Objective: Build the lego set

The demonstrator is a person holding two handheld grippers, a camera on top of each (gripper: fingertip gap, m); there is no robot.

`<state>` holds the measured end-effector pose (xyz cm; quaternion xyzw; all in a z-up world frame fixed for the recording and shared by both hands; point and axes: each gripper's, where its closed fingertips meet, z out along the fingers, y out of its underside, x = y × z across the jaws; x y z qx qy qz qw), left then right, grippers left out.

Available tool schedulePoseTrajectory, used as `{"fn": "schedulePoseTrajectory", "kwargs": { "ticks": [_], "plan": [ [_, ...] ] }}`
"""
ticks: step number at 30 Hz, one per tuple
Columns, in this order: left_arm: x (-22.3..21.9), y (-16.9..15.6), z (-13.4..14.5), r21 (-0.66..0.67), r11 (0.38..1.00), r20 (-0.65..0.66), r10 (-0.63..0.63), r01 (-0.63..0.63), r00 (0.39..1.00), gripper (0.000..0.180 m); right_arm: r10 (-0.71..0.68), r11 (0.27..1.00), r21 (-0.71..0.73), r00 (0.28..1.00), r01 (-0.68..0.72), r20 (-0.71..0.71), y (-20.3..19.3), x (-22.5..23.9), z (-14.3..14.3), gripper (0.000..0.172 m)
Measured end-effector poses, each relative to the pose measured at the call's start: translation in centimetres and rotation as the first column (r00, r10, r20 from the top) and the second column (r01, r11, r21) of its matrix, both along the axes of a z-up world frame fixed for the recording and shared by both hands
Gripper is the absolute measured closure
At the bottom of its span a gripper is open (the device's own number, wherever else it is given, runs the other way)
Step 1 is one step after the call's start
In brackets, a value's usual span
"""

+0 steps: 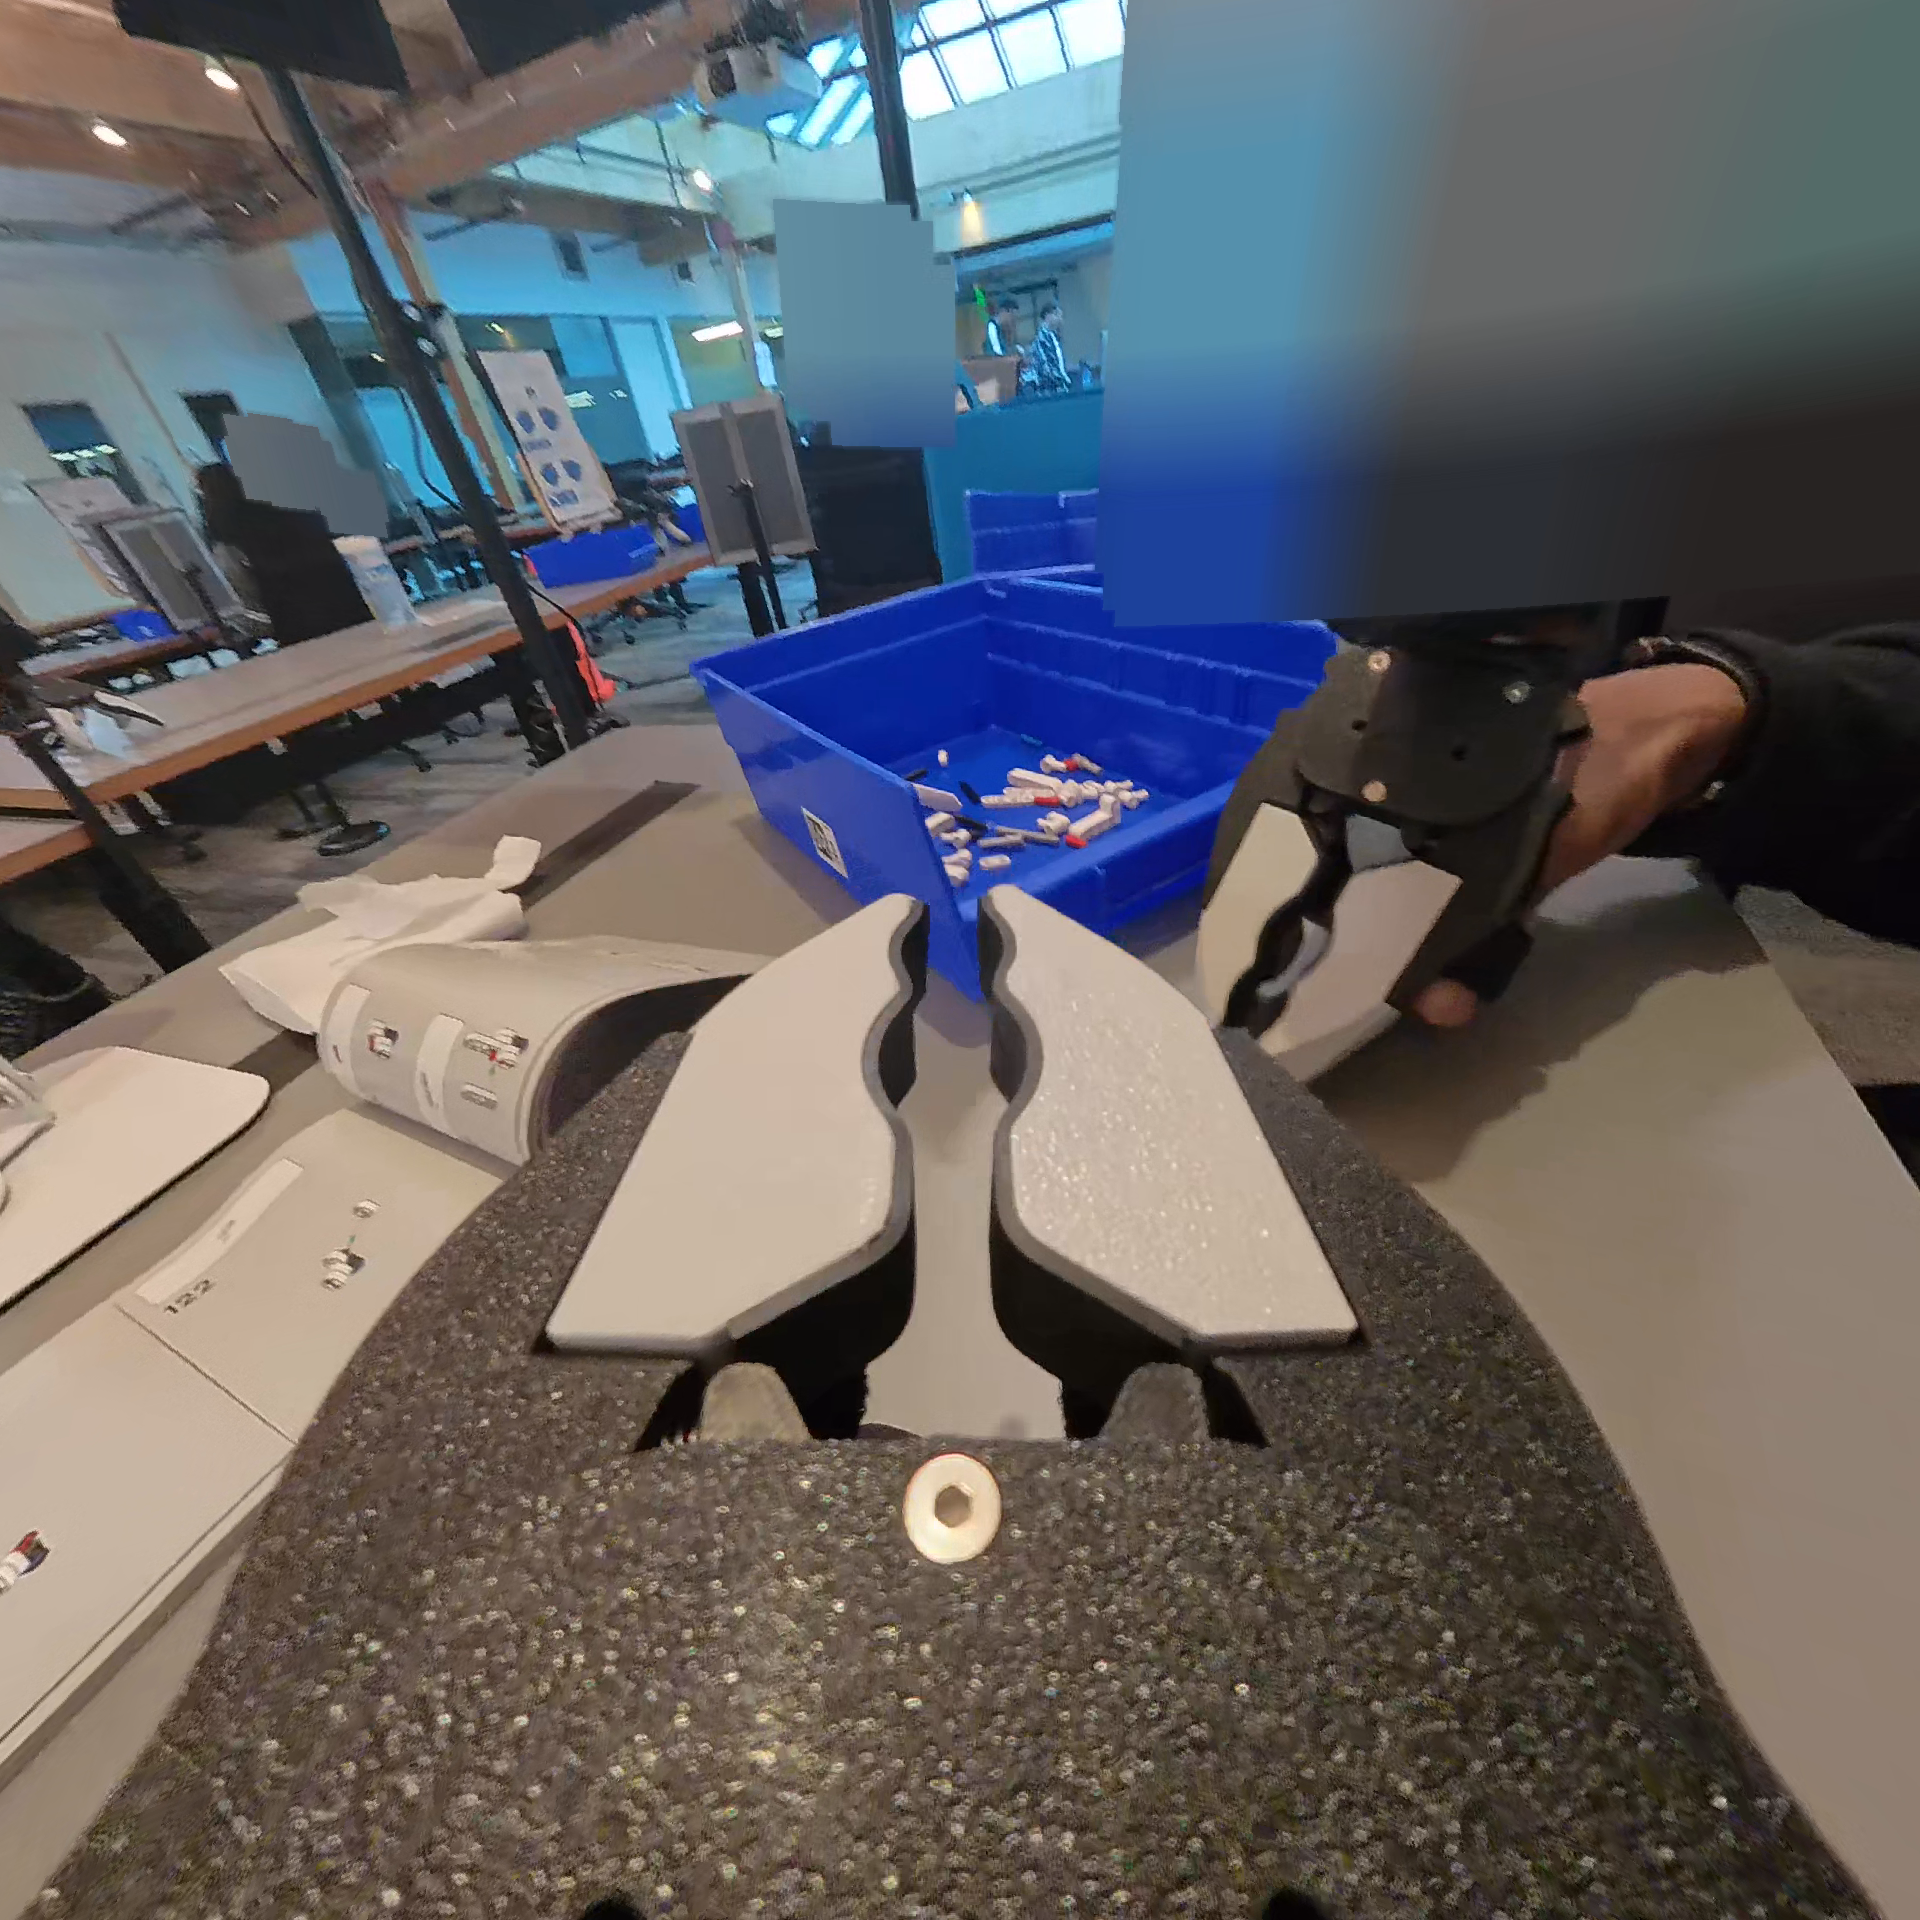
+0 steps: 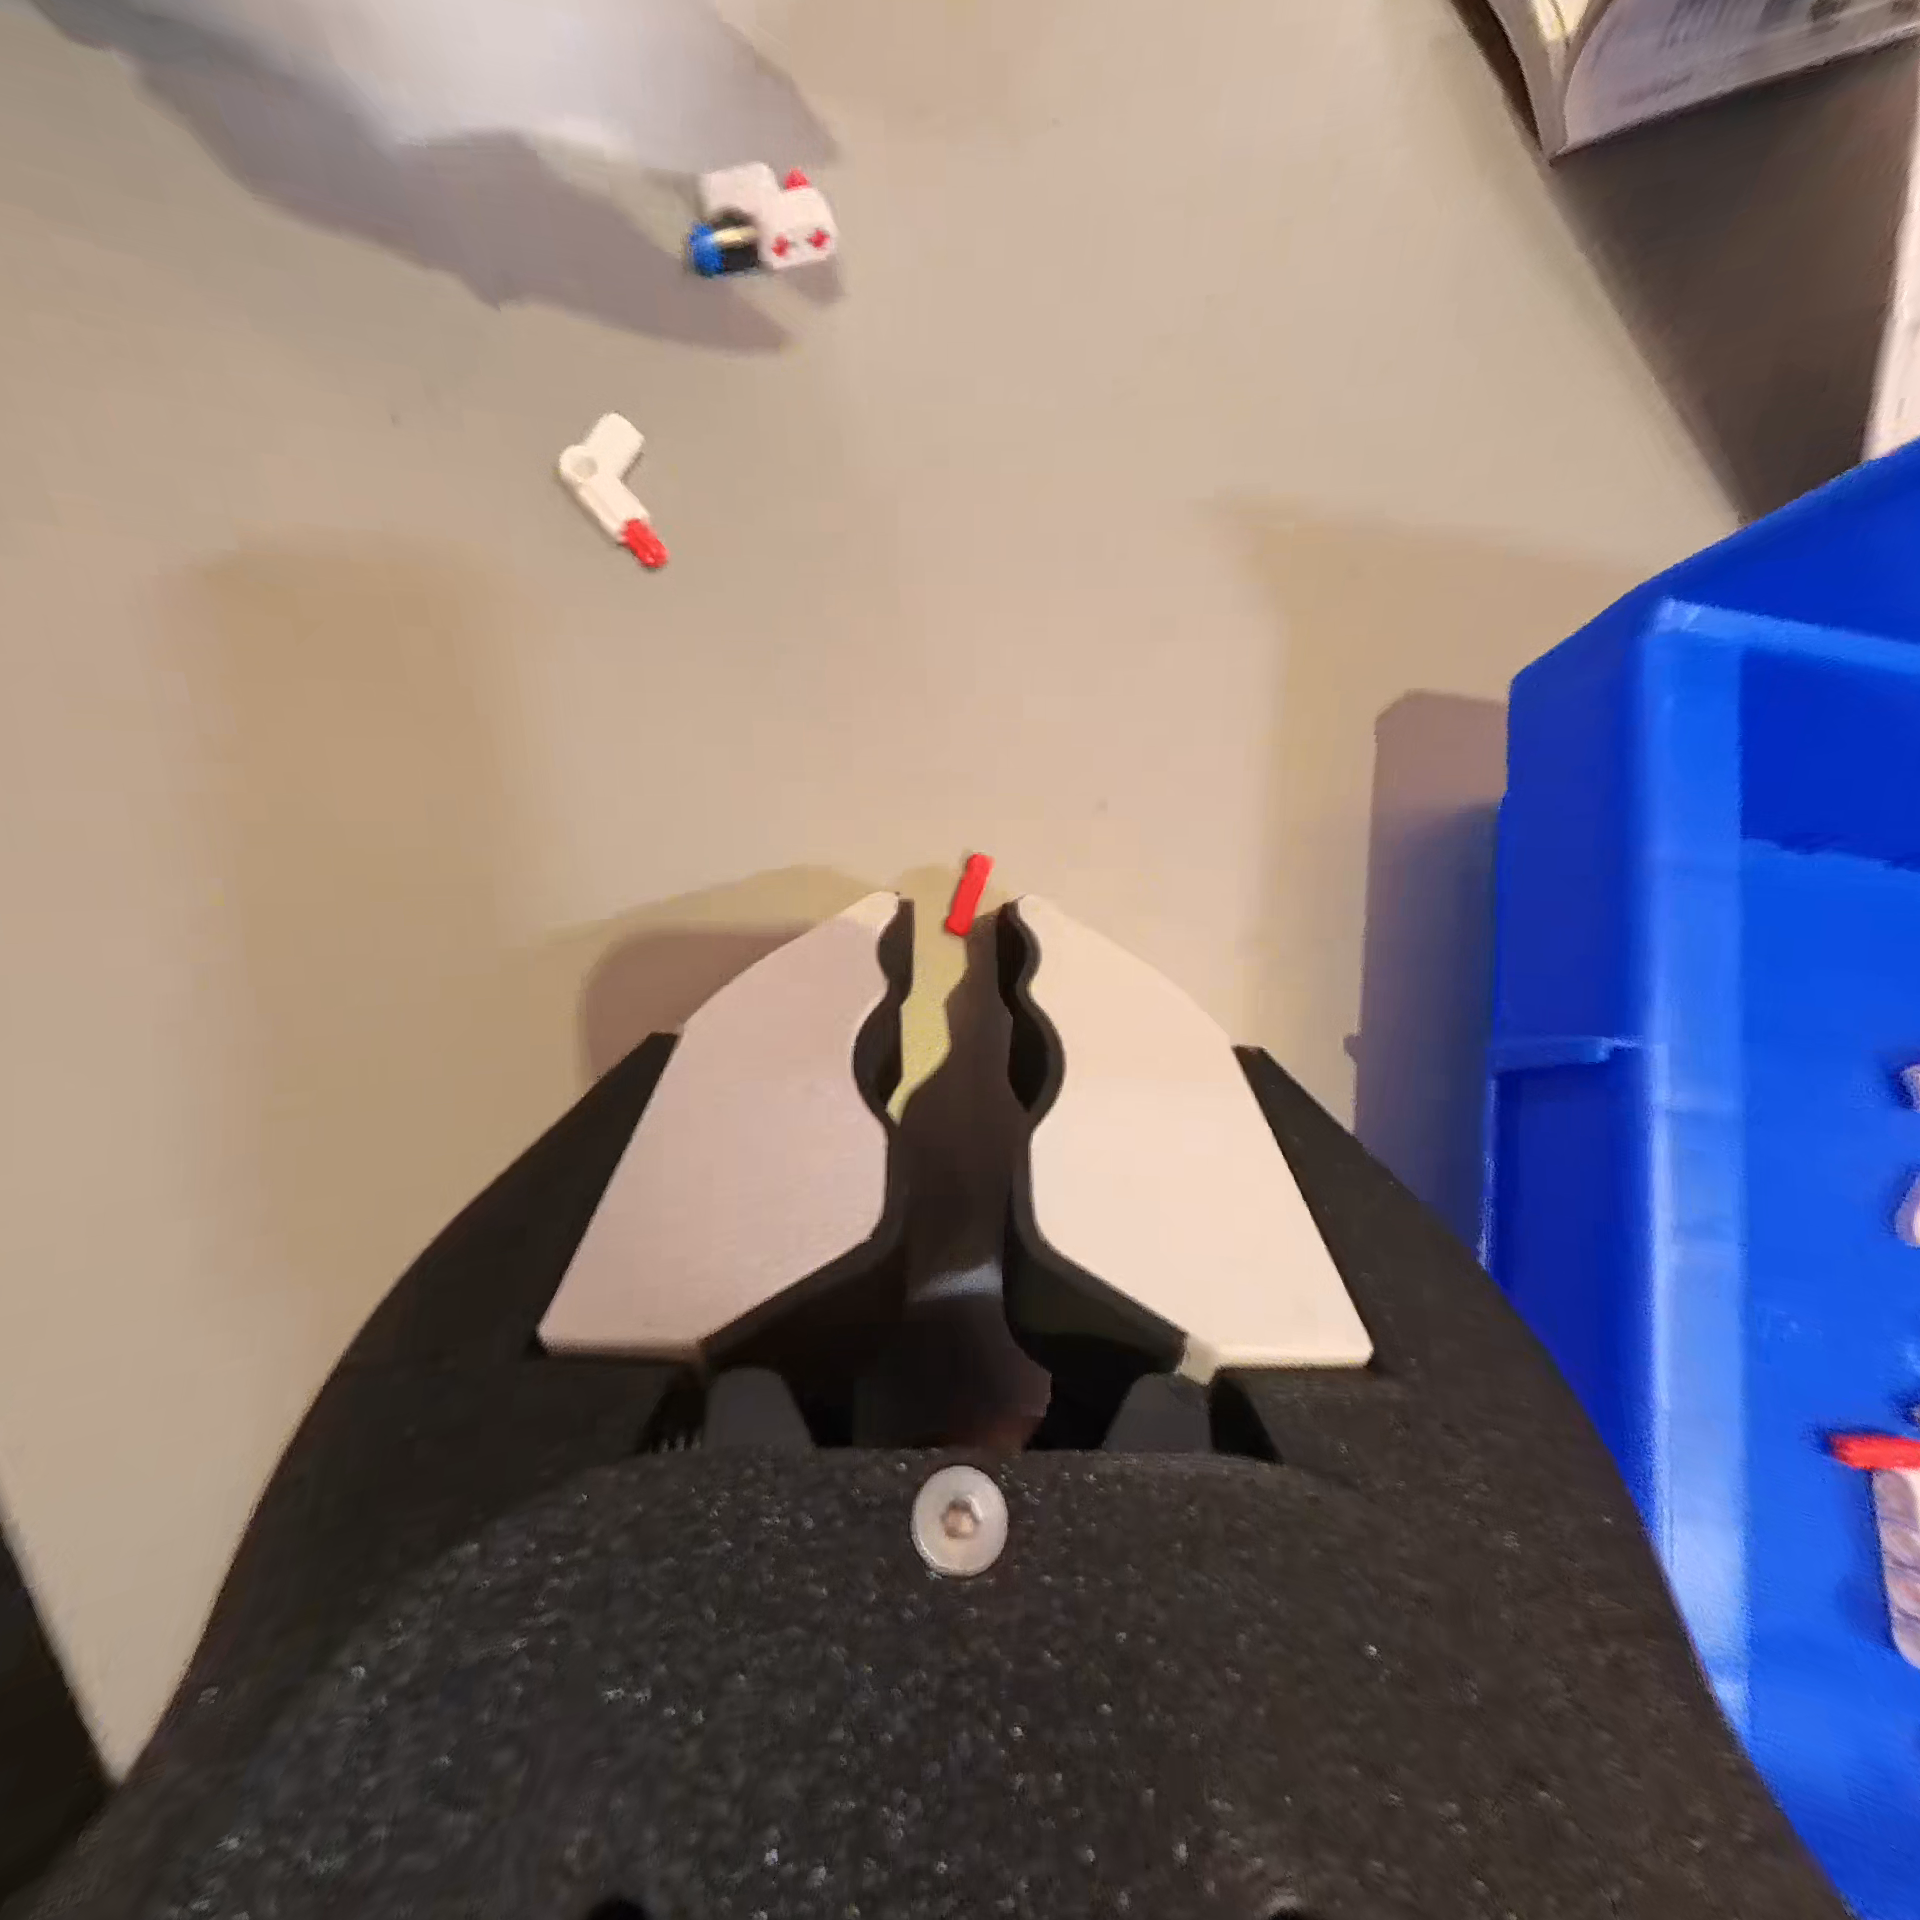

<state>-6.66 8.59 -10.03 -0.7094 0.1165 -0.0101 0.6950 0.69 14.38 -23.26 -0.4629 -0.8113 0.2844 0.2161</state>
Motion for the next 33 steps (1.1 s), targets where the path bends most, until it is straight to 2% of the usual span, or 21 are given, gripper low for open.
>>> {"fn": "schedulePoseTrajectory", "kwargs": {
  "ticks": [3, 5, 9, 11, 16, 20, 26, 30, 33],
  "plan": [
    [0.4, -0.4, -1.0, -0.057, 0.998, 0.001, -0.038, 0.038, 0.999, 0.171, -0.007, 0.999, 0.039, 1.0, 0.007, 0.002, 0.2, -0.4, 0.0, 0.168],
    [0.5, -0.8, -1.5, -0.085, 0.995, 0.027, -0.056, 0.058, 0.998, 0.17, 0.022, 0.996, 0.087, 1.0, -0.021, -0.003, 0.0, -0.7, 0.0, 0.168],
    [0.4, -1.8, -2.6, -0.189, 0.974, 0.136, -0.096, 0.121, 0.986, 0.168, 0.165, 0.949, 0.29, 0.978, -0.123, -0.128, -0.9, -2.4, 0.9, 0.168],
    [0.4, -2.4, -3.3, -0.235, 0.96, 0.169, -0.112, 0.15, 0.979, 0.165, 0.272, 0.911, 0.374, 0.935, -0.174, -0.227, -2.3, -3.6, 2.1, 0.168],
    [0.6, -3.9, -5.2, -0.313, 0.934, 0.067, -0.16, 0.173, 0.985, 0.162, 0.475, 0.843, 0.446, 0.803, -0.299, -0.36, -6.3, -6.0, 4.0, 0.168],
    [0.8, -4.5, -6.4, -0.39, 0.9, 0.154, -0.146, 0.196, 0.977, 0.164, 0.541, 0.808, 0.512, 0.709, -0.291, -0.451, -8.1, -7.5, 5.2, 0.169],
    [0.6, -4.5, -7.9, -0.475, 0.853, 0.288, -0.083, 0.218, 0.954, 0.165, 0.634, 0.719, 0.666, 0.58, -0.199, -0.512, -9.2, -7.4, 5.8, 0.169],
    [1.0, -4.2, -7.8, -0.45, 0.853, 0.374, -0.088, 0.263, 0.923, 0.166, 0.645, 0.703, 0.694, 0.551, -0.157, -0.529, -9.4, -7.4, 6.2, 0.169],
    [1.0, -4.0, -7.4, -0.426, 0.866, 0.388, -0.087, 0.262, 0.918, 0.167, 0.643, 0.704, 0.695, 0.544, -0.145, -0.539, -9.5, -7.3, 6.4, 0.169]
  ]
}}
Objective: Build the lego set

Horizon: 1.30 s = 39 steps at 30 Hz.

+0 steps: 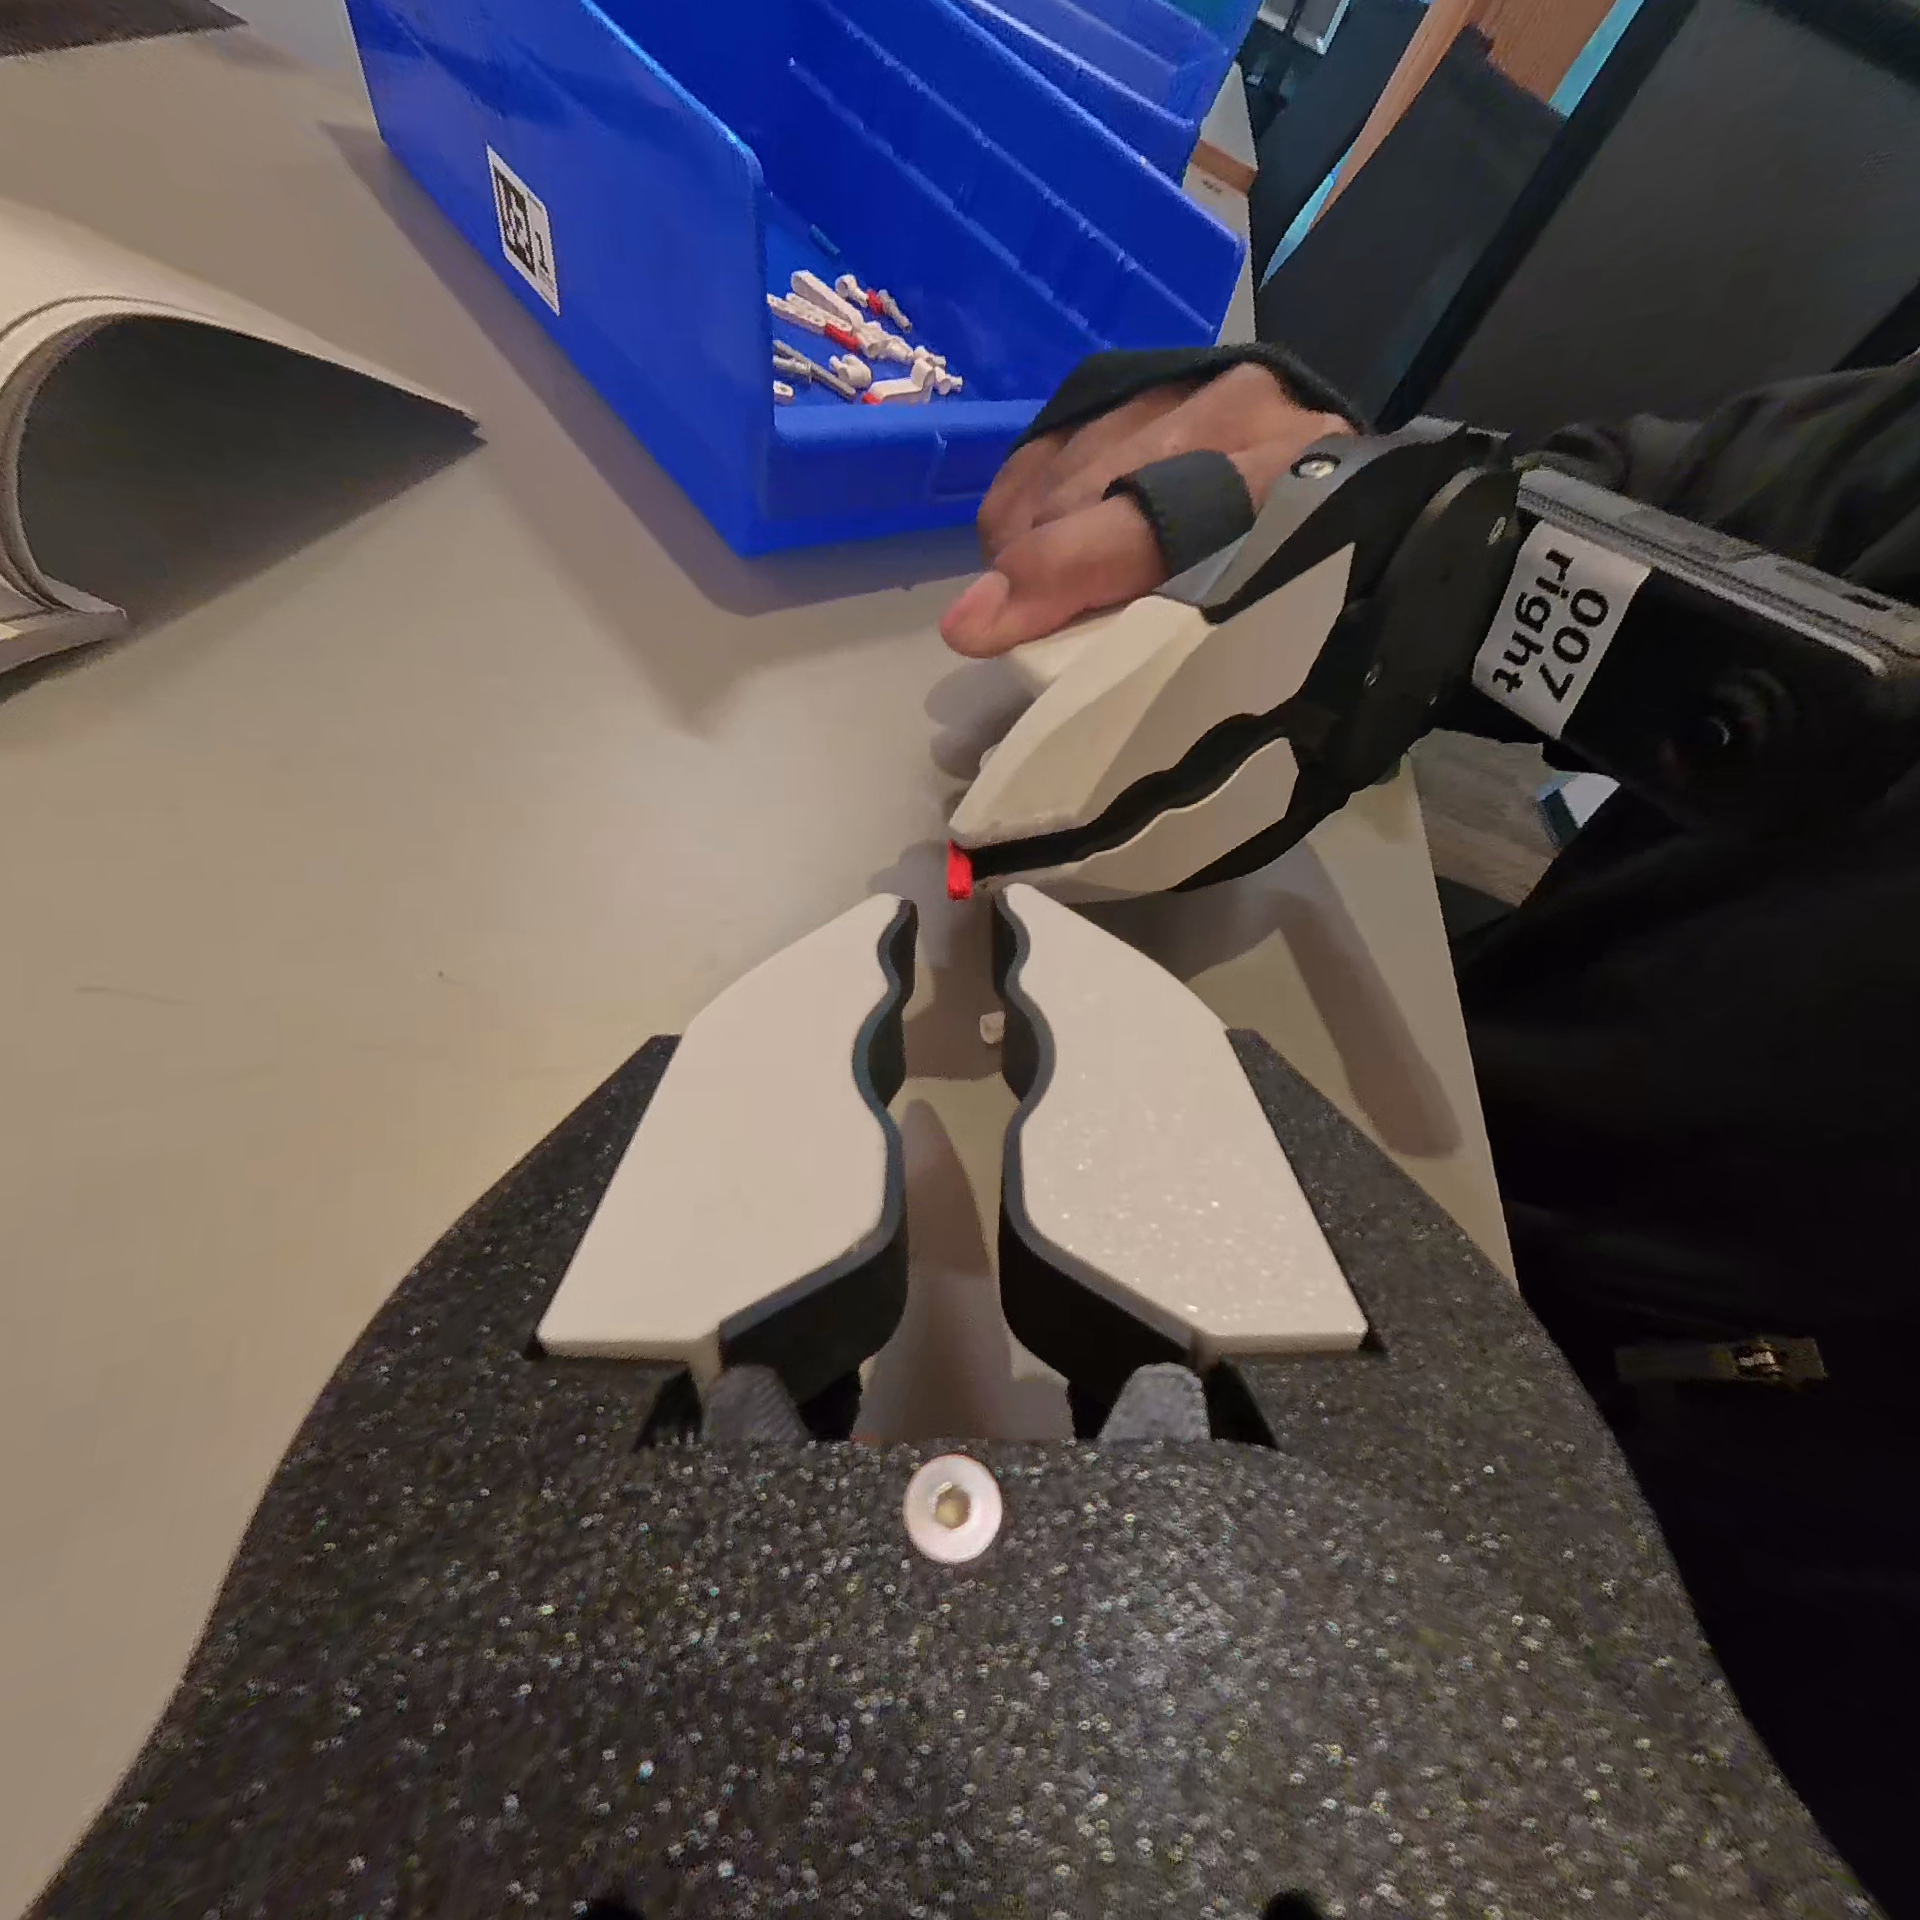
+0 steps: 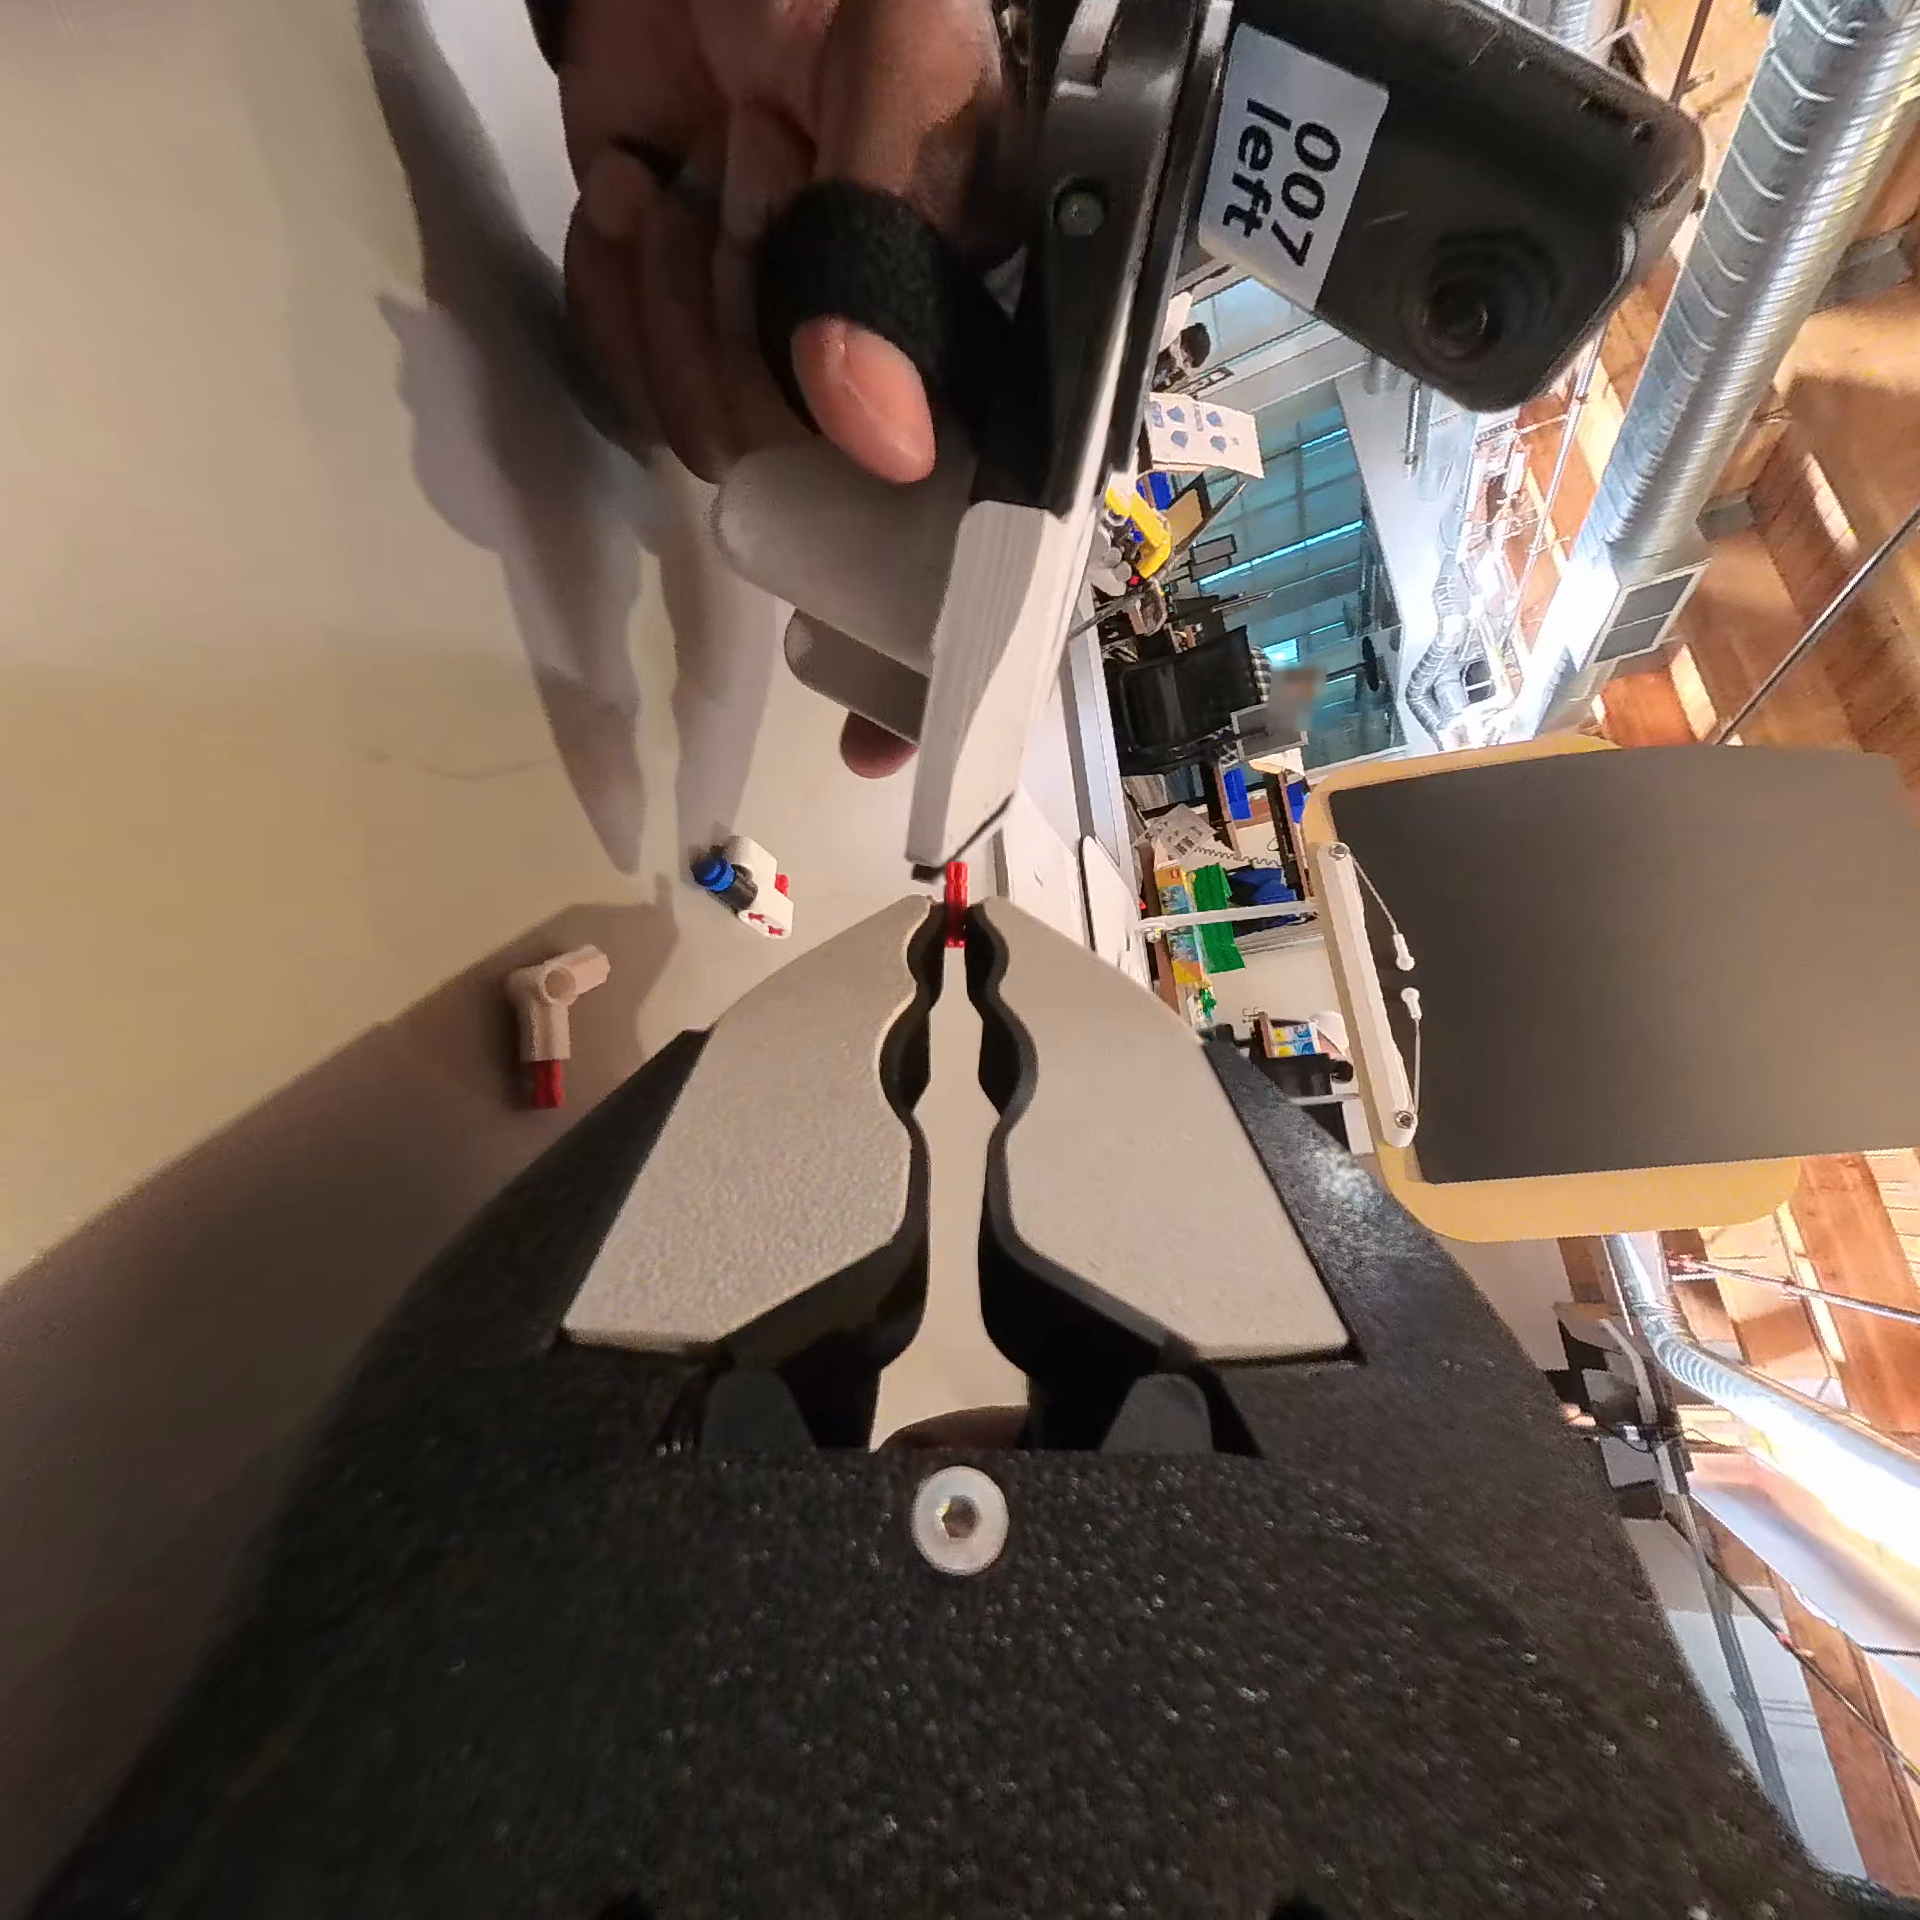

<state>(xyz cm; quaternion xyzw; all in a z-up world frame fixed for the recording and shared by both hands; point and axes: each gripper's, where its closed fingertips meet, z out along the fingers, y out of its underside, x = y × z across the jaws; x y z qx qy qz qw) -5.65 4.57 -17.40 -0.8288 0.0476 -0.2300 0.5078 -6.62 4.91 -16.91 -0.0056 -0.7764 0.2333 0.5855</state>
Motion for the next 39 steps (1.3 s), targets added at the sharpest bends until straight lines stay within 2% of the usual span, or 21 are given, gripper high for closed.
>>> {"fn": "schedulePoseTrajectory", "kwargs": {
  "ticks": [16, 23, 29, 32, 35, 39],
  "plan": [
    [0.4, 0.2, 1.2, 0.084, 0.996, 0.005, -0.001, 0.0, 1.0, 0.177, 0.001, 0.998, -0.06, 0.999, -0.004, -0.045, -0.8, 0.5, 1.1, 0.168],
    [0.2, -0.1, 1.0, 0.07, 0.997, 0.022, -0.023, 0.021, 0.999, 0.177, 0.0, 0.971, -0.237, 0.992, 0.03, 0.126, 0.2, 0.6, 0.6, 0.16],
    [0.6, -0.1, 0.5, 0.041, 0.998, 0.025, -0.045, 0.044, 0.999, 0.177, 0.026, 0.981, -0.192, 0.986, 0.006, 0.165, -0.5, 0.9, -0.4, 0.16],
    [0.3, -0.2, 0.0, 0.013, 0.999, 0.004, -0.032, 0.032, 0.999, 0.177, 0.002, 0.981, -0.187, 0.967, 0.047, 0.254, -0.3, 1.2, -1.5, 0.16],
    [0.0, -0.4, -0.4, -0.018, 0.999, -0.022, -0.031, 0.031, 0.999, 0.177, -0.024, 0.961, -0.236, 0.899, 0.141, 0.438, 0.2, 1.9, -3.0, 0.159],
    [0.1, -0.5, -0.8, -0.042, 0.998, -0.024, -0.041, 0.04, 0.999, 0.176, 0.061, 0.907, -0.36, 0.78, 0.217, 0.623, -1.0, 3.4, -3.8, 0.153]
  ]
}}
